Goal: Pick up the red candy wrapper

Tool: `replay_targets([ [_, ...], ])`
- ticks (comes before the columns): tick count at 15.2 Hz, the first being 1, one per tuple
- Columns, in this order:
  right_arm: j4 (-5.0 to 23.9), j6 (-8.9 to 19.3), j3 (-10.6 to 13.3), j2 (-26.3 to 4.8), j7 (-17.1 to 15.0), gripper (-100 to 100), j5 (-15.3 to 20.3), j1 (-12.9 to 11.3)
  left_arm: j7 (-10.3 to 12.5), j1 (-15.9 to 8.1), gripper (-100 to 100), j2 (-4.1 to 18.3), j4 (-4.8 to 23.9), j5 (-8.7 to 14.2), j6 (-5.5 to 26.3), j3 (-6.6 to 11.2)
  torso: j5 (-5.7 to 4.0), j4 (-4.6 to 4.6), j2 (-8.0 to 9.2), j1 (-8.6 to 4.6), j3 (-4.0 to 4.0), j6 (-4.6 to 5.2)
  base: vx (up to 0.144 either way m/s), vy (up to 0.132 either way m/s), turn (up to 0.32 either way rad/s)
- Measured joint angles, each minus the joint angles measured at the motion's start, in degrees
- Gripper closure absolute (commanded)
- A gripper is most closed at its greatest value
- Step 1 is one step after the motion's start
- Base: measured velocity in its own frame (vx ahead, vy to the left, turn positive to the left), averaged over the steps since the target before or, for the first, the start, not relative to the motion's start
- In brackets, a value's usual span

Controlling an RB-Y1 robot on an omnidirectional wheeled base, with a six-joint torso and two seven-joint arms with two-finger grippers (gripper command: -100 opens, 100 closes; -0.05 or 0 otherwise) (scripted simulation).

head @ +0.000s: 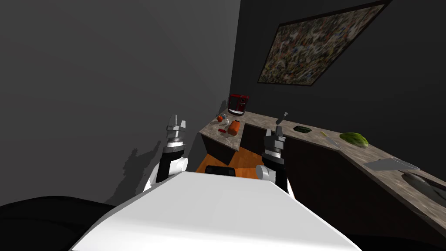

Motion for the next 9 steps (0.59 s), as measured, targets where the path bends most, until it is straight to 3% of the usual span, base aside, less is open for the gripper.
replay_targets([
  [3, 0.0, 0.0, 0.0, 0.0, 0.0, 0, 0.0, 0.0, 0.4, -1.2, -100, 2.9, 0.9, -0.3, 0.6, -0.35, 0.03, 0.02, 0.1, 0.12, 0.05, 0.0, -0.033, 0.027, 0.009],
  [9, 0.0, 0.0, 0.0, 0.0, 0.0, 0, 0.0, 0.0, 1.9, -6.3, -100, 8.7, 4.4, -1.0, 4.0, -1.13, 0.04, 0.02, 0.08, 0.19, 0.04, 0.01, -0.028, 0.034, 0.01],
])
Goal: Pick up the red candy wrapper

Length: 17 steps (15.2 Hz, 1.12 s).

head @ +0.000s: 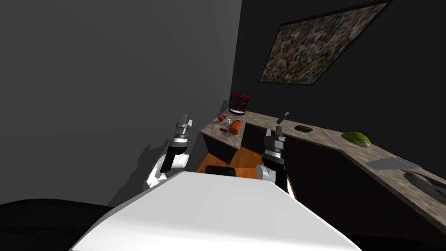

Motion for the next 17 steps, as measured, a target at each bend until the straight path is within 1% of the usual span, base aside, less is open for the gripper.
replay_targets([
  [3, 0.0, 0.0, 0.0, 0.0, 0.0, 0, 0.0, 0.0, 0.7, -3.4, -100, 1.8, 2.3, -0.6, 2.4, -0.61, 0.0, -0.01, -0.03, -0.03, -0.02, 0.0, -0.018, 0.032, 0.005],
  [4, 0.0, 0.0, 0.0, 0.0, 0.0, 0, 0.0, 0.0, 0.8, -4.7, -100, 2.3, 3.4, -0.9, 3.2, -0.99, -0.01, -0.01, -0.04, -0.04, -0.02, 0.01, -0.02, 0.025, 0.0],
  [5, 0.0, 0.0, 0.0, 0.0, 0.0, 0, 0.0, 0.0, 1.1, -5.6, -100, 2.8, 4.3, -1.0, 3.8, -1.14, -0.01, -0.01, -0.03, -0.05, -0.02, 0.0, -0.023, 0.03, 0.004],
  [8, 0.0, 0.0, 0.0, 0.0, 0.0, 0, 0.0, 0.0, 2.1, -9.5, -100, 4.7, 7.9, -1.4, 6.2, -1.42, -0.01, -0.01, -0.04, -0.03, -0.02, 0.01, -0.019, 0.031, -0.005],
  [11, 0.0, 0.0, 0.0, 0.0, 0.0, 0, 0.0, 0.0, 2.7, -13.0, -100, 5.5, 11.1, -2.1, 8.9, -2.32, -0.01, -0.01, -0.06, -0.04, -0.04, 0.01, -0.012, 0.028, -0.01],
  [13, 0.0, 0.0, 0.0, 0.0, 0.0, 0, 0.0, 0.0, 3.1, -14.9, -100, 6.2, 12.4, -2.2, 10.6, -2.51, -0.02, -0.02, -0.07, -0.1, -0.04, 0.0, -0.011, 0.016, -0.011],
  [14, 0.0, 0.0, 0.0, 0.0, 0.0, 0, 0.0, 0.0, 3.4, -16.3, -100, 6.6, 13.3, -2.3, 11.7, -2.56, -0.02, -0.01, -0.07, -0.11, -0.04, 0.01, -0.009, 0.019, -0.03],
  [17, 0.0, 0.0, 0.0, 0.0, 0.0, 0, 0.0, 0.0, 4.1, -19.9, -100, 7.4, 16.8, -2.6, 14.5, -2.89, -0.02, -0.02, -0.09, -0.12, -0.05, 0.0, -0.006, 0.016, -0.018],
])
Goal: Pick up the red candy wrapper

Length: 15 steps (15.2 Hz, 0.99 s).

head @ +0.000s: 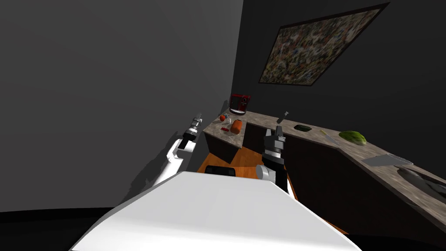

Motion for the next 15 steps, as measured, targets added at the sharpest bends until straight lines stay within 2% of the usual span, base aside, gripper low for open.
replay_targets([
  [8, 0.0, 0.0, 0.0, 0.0, 0.0, 0, 0.0, 0.0, 1.2, -9.3, -100, 1.3, 8.7, -0.7, 7.5, -0.68, -0.01, -0.01, -0.03, -0.05, -0.02, 0.01, -0.002, 0.01, -0.028],
  [15, 0.0, 0.0, 0.0, 0.0, 0.0, 0, 0.0, 0.0, 2.0, -16.5, -100, 2.0, 15.6, -1.0, 14.6, -0.98, -0.02, -0.01, -0.03, -0.07, -0.02, 0.0, 0.001, 0.004, -0.034],
])
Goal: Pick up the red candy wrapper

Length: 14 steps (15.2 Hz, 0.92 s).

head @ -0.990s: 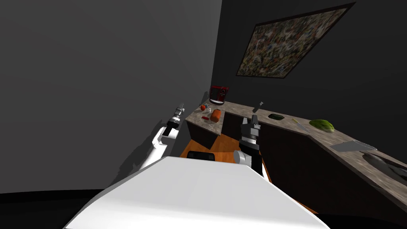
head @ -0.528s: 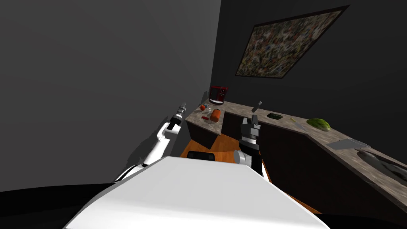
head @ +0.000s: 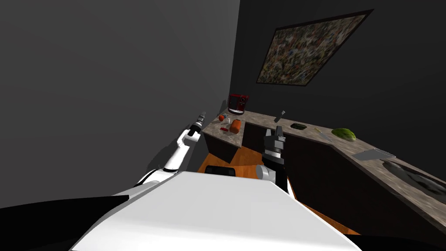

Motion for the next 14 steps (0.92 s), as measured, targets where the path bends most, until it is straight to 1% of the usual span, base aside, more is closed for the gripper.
replay_targets([
  [1, 0.0, 0.0, 0.0, 0.0, 0.0, 0, 0.0, 0.0, 0.0, -0.5, -100, 0.1, 0.7, 0.0, 0.5, -0.02, 0.0, 0.0, 0.01, 0.0, 0.0, -0.01, 0.002, -0.001, -0.045],
  [3, 0.0, 0.0, 0.0, 0.0, 0.0, 0, 0.0, 0.0, 0.2, -2.9, -100, 0.2, 2.8, -0.1, 2.6, -0.03, -0.01, 0.0, 0.0, -0.02, 0.0, 0.02, 0.003, 0.0, -0.049],
  [4, 0.0, 0.0, 0.0, 0.0, 0.0, 0, 0.0, 0.0, 0.2, -3.7, -100, 0.1, 4.0, -0.1, 3.3, -0.01, 0.0, 0.0, 0.0, -0.01, 0.0, 0.0, 0.005, -0.002, -0.061],
  [5, 0.0, 0.0, 0.0, 0.0, 0.0, 0, 0.0, 0.0, 0.3, -5.0, -100, 0.1, 5.7, -0.2, 4.0, 0.05, -0.01, 0.0, -0.01, -0.02, -0.01, 0.02, 0.006, -0.002, -0.066],
  [6, 0.0, 0.0, 0.0, 0.0, 0.0, 0, 0.0, 0.0, 0.4, -6.3, -100, 0.3, 6.8, -0.1, 5.3, 0.01, -0.01, 0.0, -0.02, -0.03, -0.01, 0.01, 0.005, -0.001, -0.025],
  [8, 0.0, 0.0, 0.0, 0.0, 0.0, 0, 0.0, 0.0, 0.4, -8.3, -100, 0.4, 8.9, -0.1, 7.5, 0.03, -0.01, 0.0, -0.02, -0.03, -0.01, 0.01, 0.008, -0.006, -0.066],
  [10, 0.0, 0.0, 0.0, 0.0, 0.0, 0, 0.0, 0.0, 0.4, -10.5, -100, 0.0, 11.5, -0.4, 9.7, 0.14, -0.01, -0.01, -0.02, -0.04, -0.01, 0.0, 0.008, -0.005, -0.055],
  [12, 0.0, 0.0, 0.0, 0.0, 0.0, 0, 0.0, 0.0, 0.5, -13.0, -100, 0.3, 14.1, -0.1, 12.0, 0.19, -0.02, -0.01, -0.03, -0.06, -0.02, 0.01, 0.01, -0.008, -0.055],
  [14, 0.0, 0.0, 0.0, 0.0, 0.0, 0, 0.0, 0.0, 0.5, -14.9, -100, 0.7, 16.6, 0.3, 14.0, 0.25, -0.02, 0.0, -0.03, -0.06, -0.02, 0.02, 0.012, -0.009, -0.084],
])
